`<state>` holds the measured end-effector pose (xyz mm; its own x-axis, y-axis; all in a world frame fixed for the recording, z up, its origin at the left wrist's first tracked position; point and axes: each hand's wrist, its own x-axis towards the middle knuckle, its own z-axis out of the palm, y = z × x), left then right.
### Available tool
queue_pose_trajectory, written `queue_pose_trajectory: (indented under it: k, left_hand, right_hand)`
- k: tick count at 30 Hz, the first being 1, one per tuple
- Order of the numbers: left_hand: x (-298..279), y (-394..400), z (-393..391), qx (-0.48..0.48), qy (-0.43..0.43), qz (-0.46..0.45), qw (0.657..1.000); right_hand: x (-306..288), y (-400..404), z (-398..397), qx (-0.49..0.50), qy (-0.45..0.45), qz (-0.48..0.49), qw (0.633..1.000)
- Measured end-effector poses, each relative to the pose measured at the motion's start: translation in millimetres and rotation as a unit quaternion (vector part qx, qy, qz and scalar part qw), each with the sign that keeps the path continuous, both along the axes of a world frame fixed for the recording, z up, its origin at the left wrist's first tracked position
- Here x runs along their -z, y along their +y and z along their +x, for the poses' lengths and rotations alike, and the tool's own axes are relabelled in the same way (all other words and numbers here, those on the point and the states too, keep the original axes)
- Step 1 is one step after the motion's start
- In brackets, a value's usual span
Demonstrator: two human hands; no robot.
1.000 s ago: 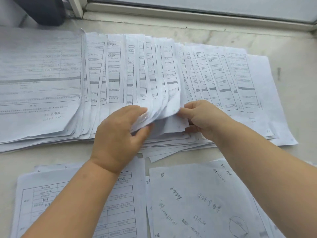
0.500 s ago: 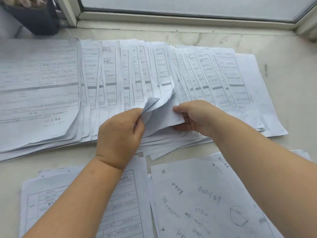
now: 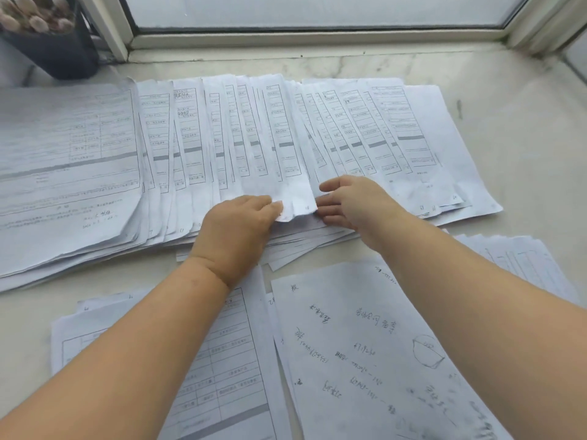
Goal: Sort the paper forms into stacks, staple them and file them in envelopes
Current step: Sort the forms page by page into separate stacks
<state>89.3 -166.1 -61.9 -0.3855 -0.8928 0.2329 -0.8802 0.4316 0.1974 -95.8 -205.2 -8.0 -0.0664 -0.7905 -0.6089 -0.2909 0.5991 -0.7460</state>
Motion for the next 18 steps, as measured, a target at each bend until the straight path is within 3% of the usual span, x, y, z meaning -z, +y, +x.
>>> queue_pose_trajectory:
  k: [6, 10, 14, 18]
  left_hand:
    - [-15.3, 4.8, -16.5, -0.061, -0.119, 0.132, 0.982]
    - [-39.3, 20.3, -21.7, -0.049, -0.175, 0.220, 0.959]
    - [-56.4, 100.3, -21.9, -0.072, 0.032, 0.147, 0.986]
    - [-50.5, 235.3, -12.1, -0.137, 0.158, 0.107, 0.972]
  right_hand:
    - [-8.2, 45.8, -24.4, 0.035, 0.077, -0.160, 0.983]
    - [-23.5, 107.2, -40.5, 0.001, 0.104, -0.204, 0.974]
    - [-29.5, 190.4, -50.2, -0.093, 0.101, -0.178, 0.974]
    - [-18.6, 266.7, -50.0, -0.190, 0.080, -0.070, 0.976]
